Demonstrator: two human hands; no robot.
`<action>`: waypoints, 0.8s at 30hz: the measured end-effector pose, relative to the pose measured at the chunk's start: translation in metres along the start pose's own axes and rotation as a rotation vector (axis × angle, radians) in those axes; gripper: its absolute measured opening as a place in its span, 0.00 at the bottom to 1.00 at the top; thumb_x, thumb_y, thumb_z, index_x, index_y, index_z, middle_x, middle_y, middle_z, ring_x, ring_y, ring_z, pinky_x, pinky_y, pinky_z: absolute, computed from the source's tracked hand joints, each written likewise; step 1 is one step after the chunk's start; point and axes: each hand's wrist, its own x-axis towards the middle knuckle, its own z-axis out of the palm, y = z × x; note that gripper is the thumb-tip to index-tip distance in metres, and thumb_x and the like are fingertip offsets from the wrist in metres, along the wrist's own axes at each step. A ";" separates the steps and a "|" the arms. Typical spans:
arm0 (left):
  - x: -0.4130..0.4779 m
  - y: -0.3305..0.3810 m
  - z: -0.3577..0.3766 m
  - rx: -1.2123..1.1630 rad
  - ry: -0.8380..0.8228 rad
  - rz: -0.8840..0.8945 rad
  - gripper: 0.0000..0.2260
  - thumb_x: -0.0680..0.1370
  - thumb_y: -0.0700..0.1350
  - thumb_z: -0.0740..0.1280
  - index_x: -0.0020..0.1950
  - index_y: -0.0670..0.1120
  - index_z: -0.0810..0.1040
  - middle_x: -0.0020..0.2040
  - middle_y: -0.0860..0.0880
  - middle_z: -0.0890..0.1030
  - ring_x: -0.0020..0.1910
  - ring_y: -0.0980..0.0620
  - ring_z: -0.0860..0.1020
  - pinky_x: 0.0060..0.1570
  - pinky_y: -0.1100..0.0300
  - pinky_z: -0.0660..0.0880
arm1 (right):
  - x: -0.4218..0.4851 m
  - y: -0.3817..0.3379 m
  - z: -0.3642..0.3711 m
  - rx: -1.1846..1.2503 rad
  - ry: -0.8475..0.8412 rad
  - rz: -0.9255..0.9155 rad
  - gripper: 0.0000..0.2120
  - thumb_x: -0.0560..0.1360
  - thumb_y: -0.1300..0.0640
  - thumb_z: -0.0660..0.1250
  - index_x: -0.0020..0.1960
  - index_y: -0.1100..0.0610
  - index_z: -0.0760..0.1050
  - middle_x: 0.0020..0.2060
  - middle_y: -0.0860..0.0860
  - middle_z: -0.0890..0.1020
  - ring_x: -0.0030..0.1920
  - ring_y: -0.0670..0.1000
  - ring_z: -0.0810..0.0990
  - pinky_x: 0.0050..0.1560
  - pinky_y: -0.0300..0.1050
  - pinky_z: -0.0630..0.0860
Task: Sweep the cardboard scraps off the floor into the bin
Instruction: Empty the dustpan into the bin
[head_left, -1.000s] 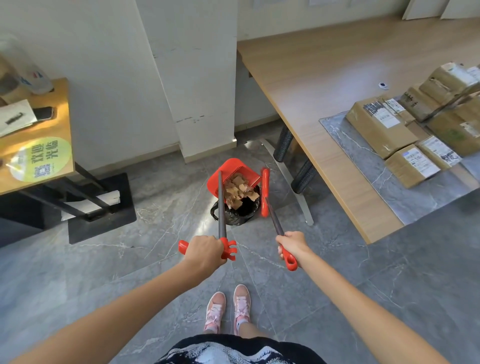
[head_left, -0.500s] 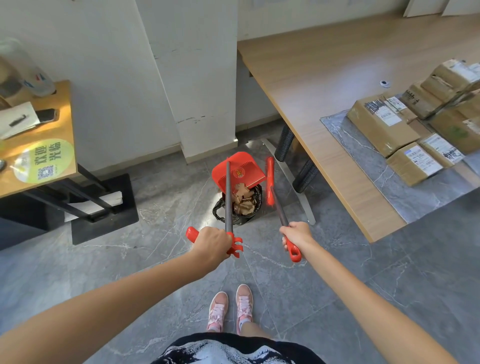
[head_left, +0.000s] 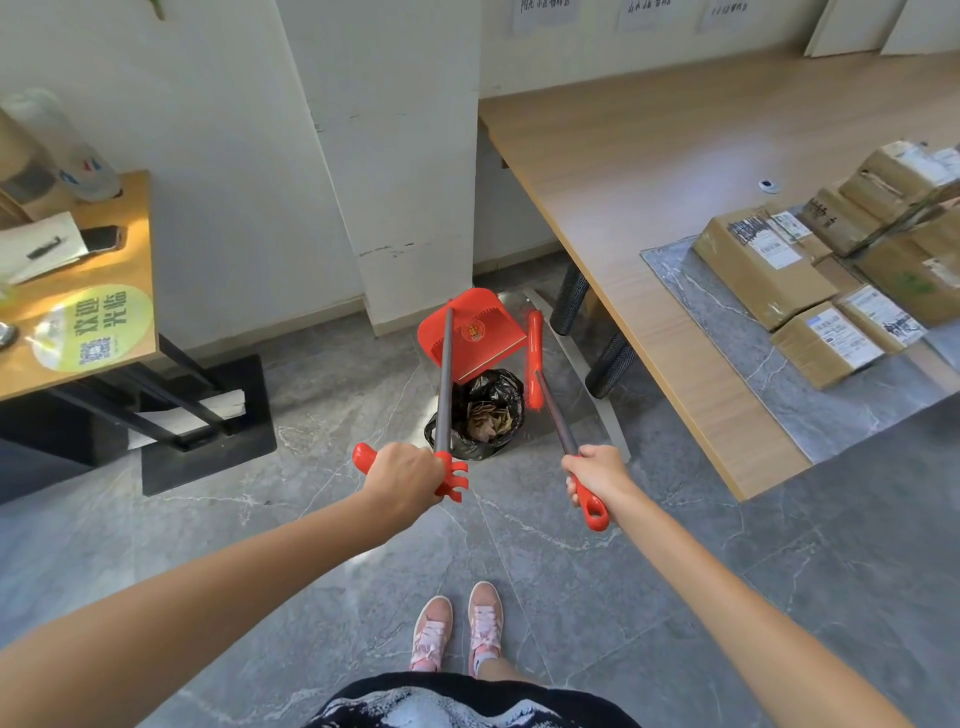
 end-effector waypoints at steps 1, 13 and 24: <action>0.000 -0.002 0.001 -0.011 0.006 -0.009 0.13 0.81 0.50 0.59 0.54 0.44 0.77 0.46 0.47 0.82 0.48 0.46 0.82 0.38 0.58 0.70 | -0.001 -0.002 0.000 0.004 -0.004 -0.004 0.03 0.74 0.66 0.61 0.43 0.61 0.70 0.25 0.56 0.72 0.21 0.50 0.70 0.19 0.36 0.68; -0.001 -0.028 -0.002 -0.219 0.113 -0.253 0.16 0.78 0.57 0.61 0.50 0.46 0.79 0.45 0.47 0.84 0.45 0.45 0.82 0.38 0.58 0.69 | -0.004 -0.032 0.002 0.004 -0.071 -0.091 0.22 0.74 0.66 0.62 0.67 0.65 0.66 0.27 0.56 0.71 0.22 0.49 0.68 0.21 0.37 0.67; -0.008 -0.093 -0.035 -0.620 0.266 -0.659 0.17 0.75 0.54 0.60 0.32 0.44 0.70 0.28 0.49 0.71 0.32 0.45 0.75 0.33 0.59 0.68 | 0.007 -0.104 0.055 -0.094 -0.181 -0.187 0.04 0.74 0.66 0.61 0.40 0.61 0.72 0.27 0.57 0.70 0.20 0.51 0.68 0.20 0.37 0.66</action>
